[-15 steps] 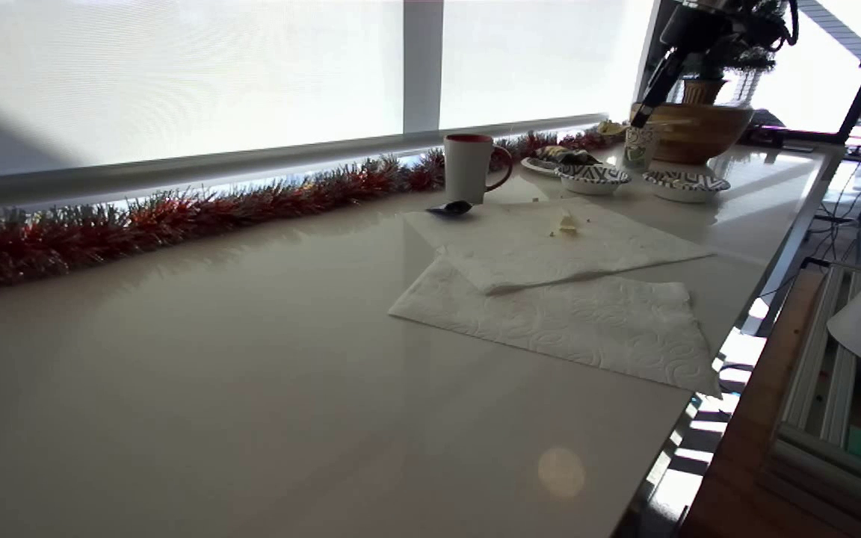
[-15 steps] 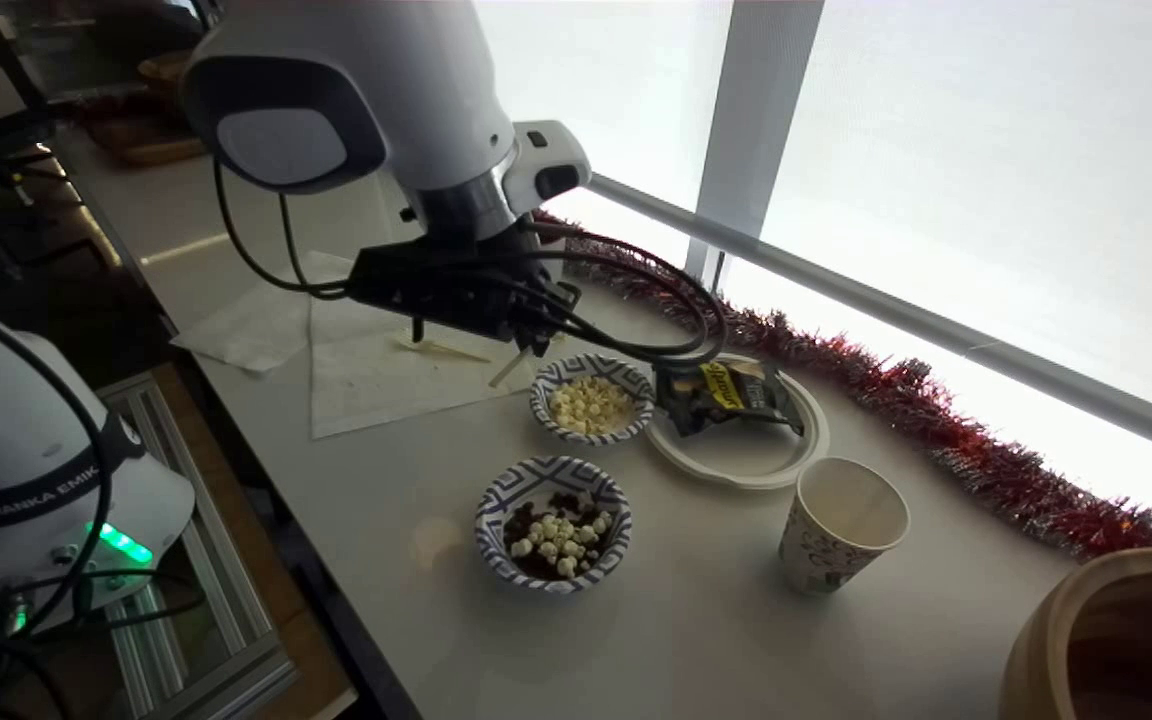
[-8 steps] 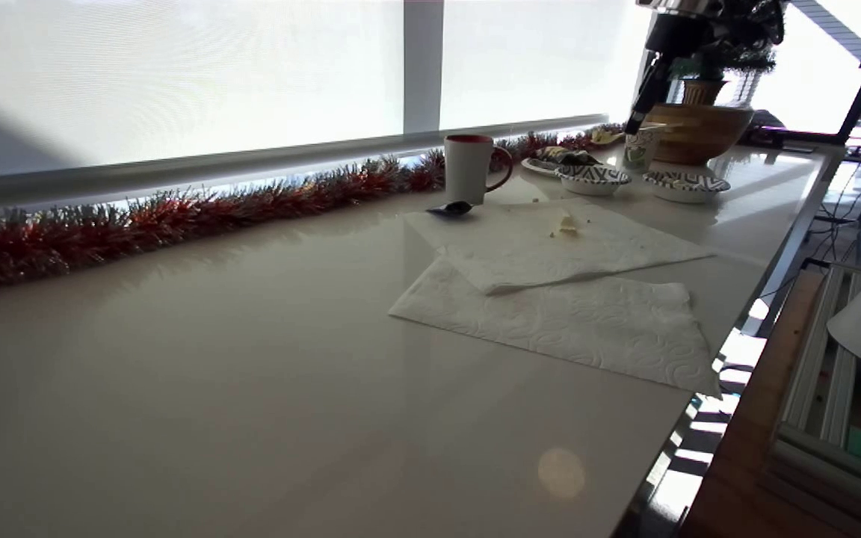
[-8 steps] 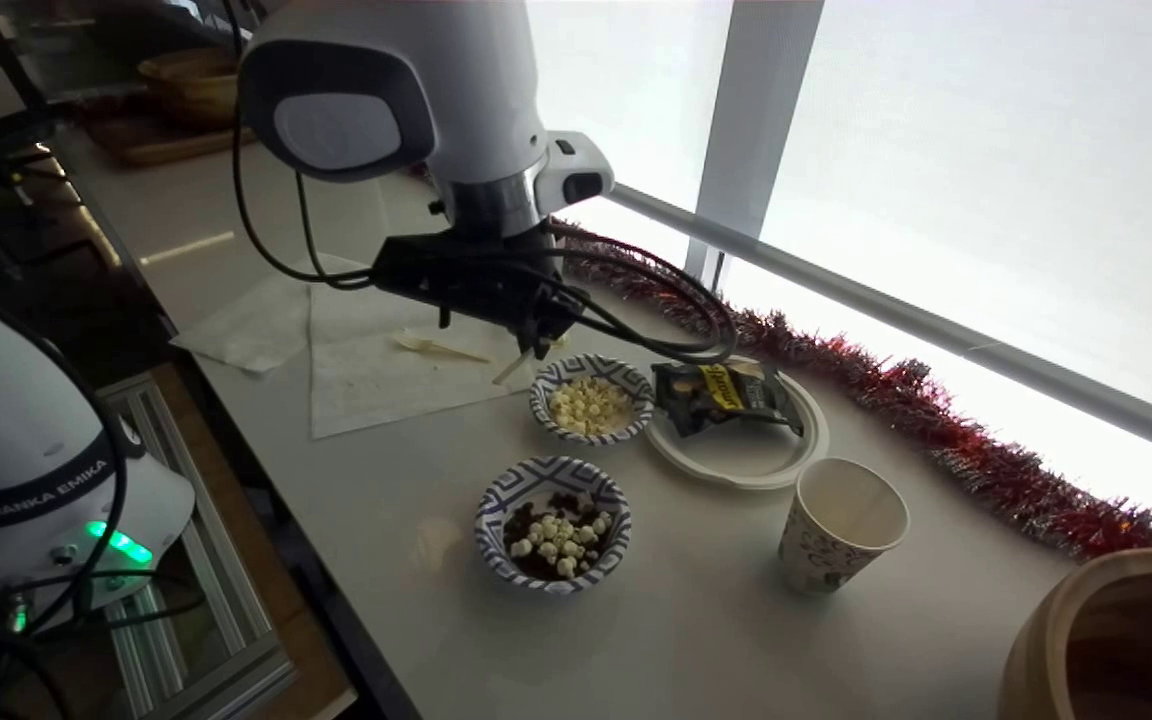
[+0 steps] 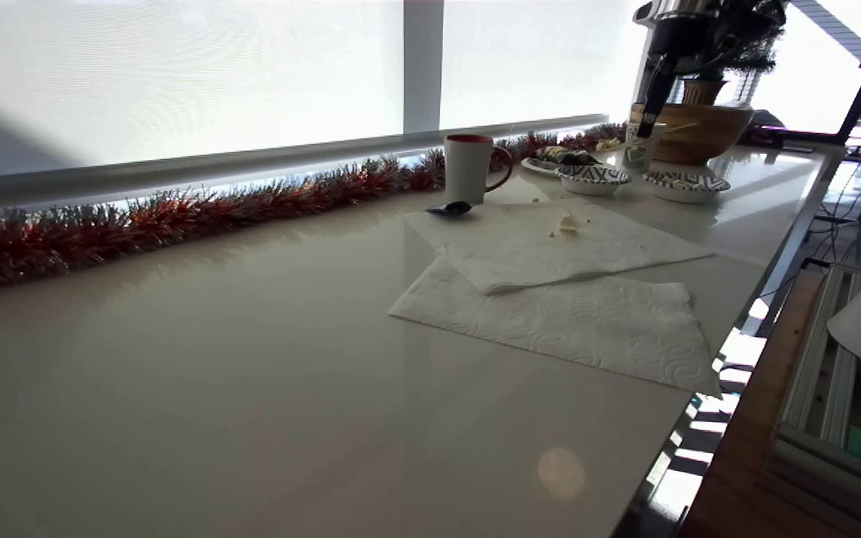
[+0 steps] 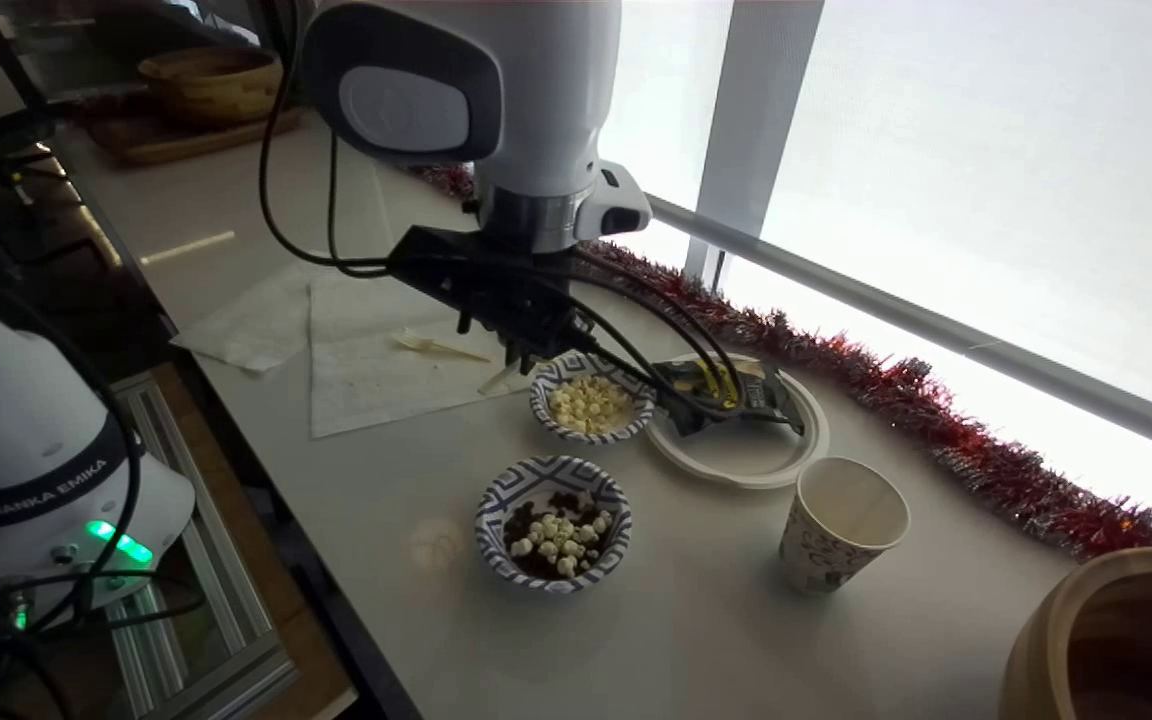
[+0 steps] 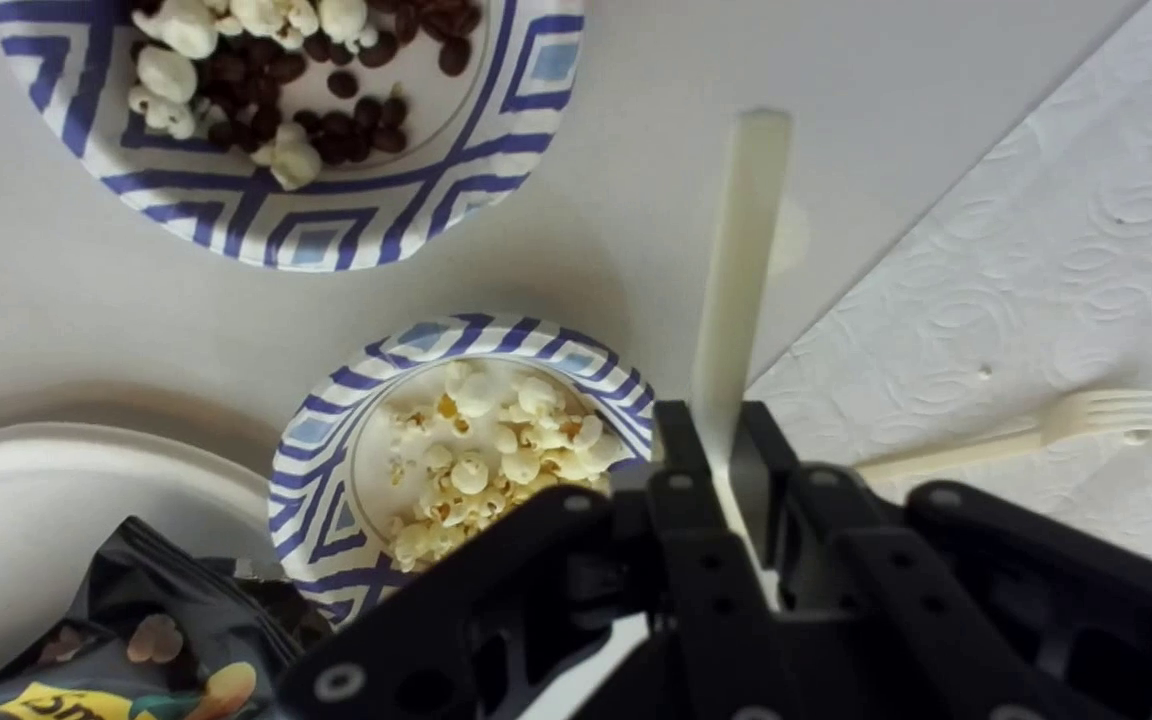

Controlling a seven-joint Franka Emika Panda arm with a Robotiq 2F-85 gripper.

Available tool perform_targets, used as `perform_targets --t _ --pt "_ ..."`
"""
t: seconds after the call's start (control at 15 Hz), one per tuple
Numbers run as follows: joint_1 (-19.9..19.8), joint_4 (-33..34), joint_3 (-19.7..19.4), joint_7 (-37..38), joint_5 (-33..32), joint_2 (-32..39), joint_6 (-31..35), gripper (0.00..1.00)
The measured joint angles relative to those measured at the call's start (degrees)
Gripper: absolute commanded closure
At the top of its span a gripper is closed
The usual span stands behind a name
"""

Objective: Move the contents from one bowl to the next

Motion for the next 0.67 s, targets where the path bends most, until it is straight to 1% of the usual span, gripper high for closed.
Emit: perform_targets --t 0.13,0.27,0.47,0.67 --pt "-0.57 2.93 -0.91 -1.47 3.6 1.44 -5.0 0.97" --pt "-1.68 5.78 -1.81 -3.49 8.76 3.27 -9.24 0.97" --pt "-4.07 9.38 -2.49 -5.72 14.45 6.54 -13.91 0.97" --pt "-6.2 12.21 -2.45 -7.57 18.5 9.86 -17.86 0.97"
